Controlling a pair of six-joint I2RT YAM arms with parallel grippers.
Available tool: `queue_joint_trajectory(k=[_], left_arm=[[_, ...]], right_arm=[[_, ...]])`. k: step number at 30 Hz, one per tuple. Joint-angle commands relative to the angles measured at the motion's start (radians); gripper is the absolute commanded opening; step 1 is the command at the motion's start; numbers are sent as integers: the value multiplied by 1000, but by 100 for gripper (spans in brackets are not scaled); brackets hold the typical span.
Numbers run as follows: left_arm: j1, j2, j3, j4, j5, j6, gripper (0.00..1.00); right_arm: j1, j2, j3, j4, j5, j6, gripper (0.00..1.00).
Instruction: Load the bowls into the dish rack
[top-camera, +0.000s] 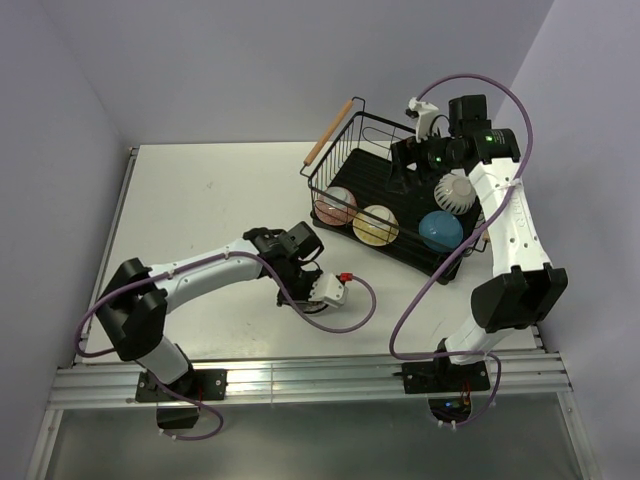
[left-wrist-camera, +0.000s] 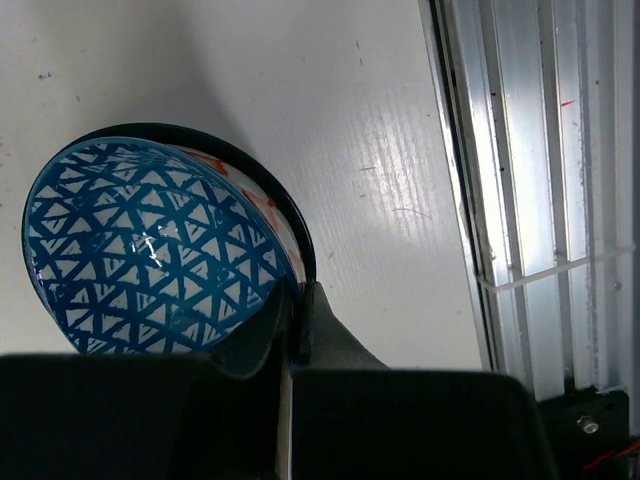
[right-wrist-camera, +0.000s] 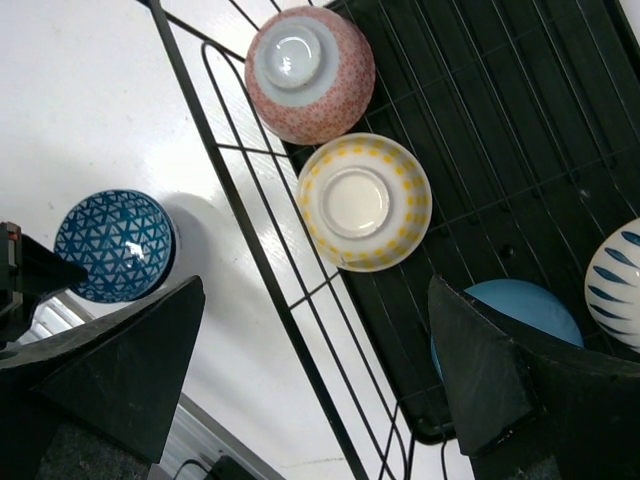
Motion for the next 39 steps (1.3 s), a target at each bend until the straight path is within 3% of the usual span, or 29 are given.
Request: queue_joint_trajectory(k=[1, 11, 20, 23, 28, 32, 39], left_arm=[[-5, -83, 36, -1, -8, -64, 0], [-16, -279, 38, 144, -48, -182, 0], [-100, -516, -53, 373, -327, -167, 0], [-107, -540, -50, 451, -407, -141, 0], [-107, -559, -62, 589, -459, -118, 0], [-105, -559, -55, 644, -459, -164, 0], [-107, -553, -45, 692, -444, -234, 0]], right_arm=[[-15, -55, 25, 62, -54, 36, 100], [-55, -150, -49, 241, -133, 222, 100], [-89, -143, -56, 281, -336, 459, 99], [-90, -150, -128, 313, -430, 583, 98], [-84, -247, -329, 574, -580, 824, 100], [-37, -285, -400, 682, -602, 974, 100], [133, -296, -444, 695, -547, 985, 100]])
